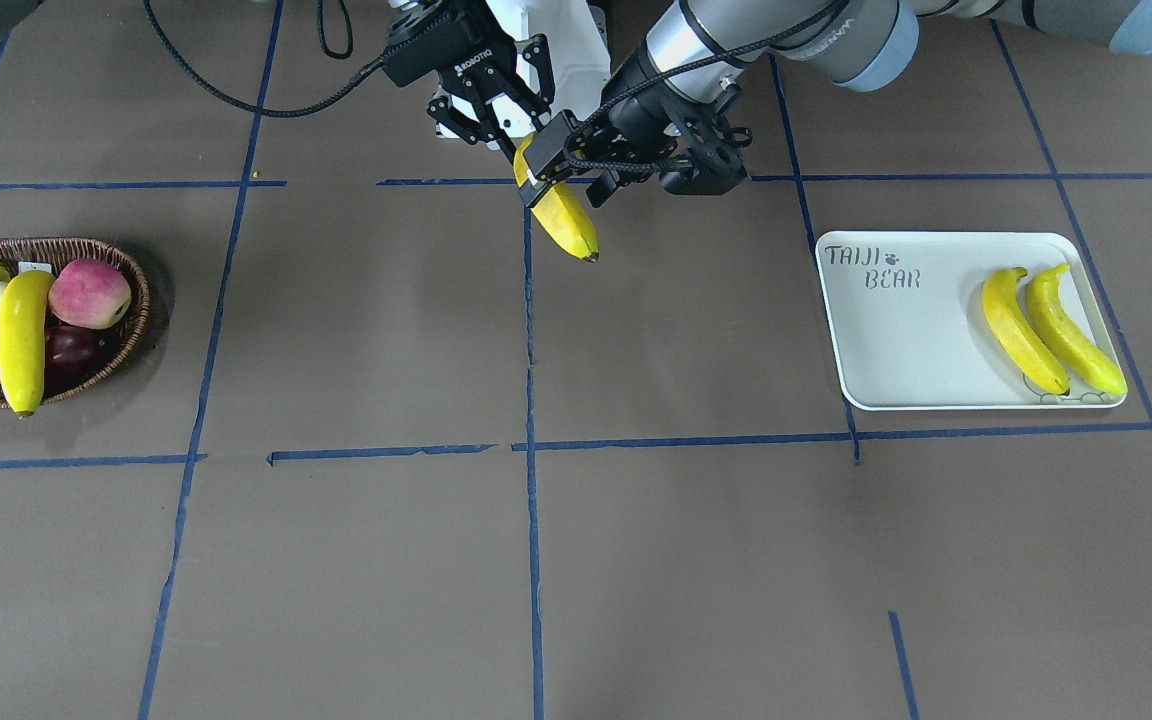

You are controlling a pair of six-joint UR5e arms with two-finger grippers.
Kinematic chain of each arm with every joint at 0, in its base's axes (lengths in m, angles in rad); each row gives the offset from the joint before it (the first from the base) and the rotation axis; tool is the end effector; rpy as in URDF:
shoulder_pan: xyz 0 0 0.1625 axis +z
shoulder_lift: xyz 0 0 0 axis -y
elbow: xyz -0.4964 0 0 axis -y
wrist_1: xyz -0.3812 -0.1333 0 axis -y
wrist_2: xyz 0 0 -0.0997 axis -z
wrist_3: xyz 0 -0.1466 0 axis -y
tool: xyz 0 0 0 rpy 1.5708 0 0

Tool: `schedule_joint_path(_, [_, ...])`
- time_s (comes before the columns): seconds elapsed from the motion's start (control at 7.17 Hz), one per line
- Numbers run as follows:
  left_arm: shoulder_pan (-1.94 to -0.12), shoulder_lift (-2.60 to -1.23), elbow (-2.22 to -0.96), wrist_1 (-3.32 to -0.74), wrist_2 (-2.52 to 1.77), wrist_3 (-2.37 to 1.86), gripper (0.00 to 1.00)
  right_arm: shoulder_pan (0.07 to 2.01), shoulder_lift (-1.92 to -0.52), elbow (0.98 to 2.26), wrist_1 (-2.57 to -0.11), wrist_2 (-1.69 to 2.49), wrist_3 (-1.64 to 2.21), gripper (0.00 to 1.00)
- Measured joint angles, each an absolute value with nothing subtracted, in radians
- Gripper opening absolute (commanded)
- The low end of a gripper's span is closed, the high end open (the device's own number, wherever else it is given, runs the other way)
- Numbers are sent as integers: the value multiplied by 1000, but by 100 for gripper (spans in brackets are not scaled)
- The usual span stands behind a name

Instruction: Transfer all bananas from basket to plate

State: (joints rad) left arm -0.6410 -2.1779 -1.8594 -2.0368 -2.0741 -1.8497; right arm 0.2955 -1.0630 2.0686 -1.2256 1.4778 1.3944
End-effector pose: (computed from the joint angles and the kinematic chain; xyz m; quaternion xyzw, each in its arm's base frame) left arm 0.4978 -0.4495 0.2017 -0.0806 0.6345 -0.1936 0.7439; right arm -0.5405 -0.3181 0.2089 0.1813 -0.5987 0.0754 0.7765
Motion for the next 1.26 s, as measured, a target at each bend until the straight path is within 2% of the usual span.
schedule_joint_path(0.14, [-640, -2179, -1858, -2038, -2073, -1851, 0, 295, -1063, 2070, -1225, 1478, 1394, 1])
schedule_joint_path(0.28, [-640, -2179, -1857, -2038, -2073, -1849, 0, 295, -1063, 2071, -1224, 1478, 1394, 4])
schedule_joint_path(0.42, [-640, -2179, -1857, -2039, -2073, -1848, 0, 294, -1063, 2074, -1224, 1478, 1395, 90])
schedule_joint_path(0.56, [-640, -2179, -1858, -2039, -2073, -1847, 0, 294, -1064, 2081, -1224, 1480, 1394, 100])
schedule_joint_path(1.26, [-692, -2170, -1853, -2013, -2078, -1829, 0, 298, -1077, 2126, -1226, 1489, 1394, 100])
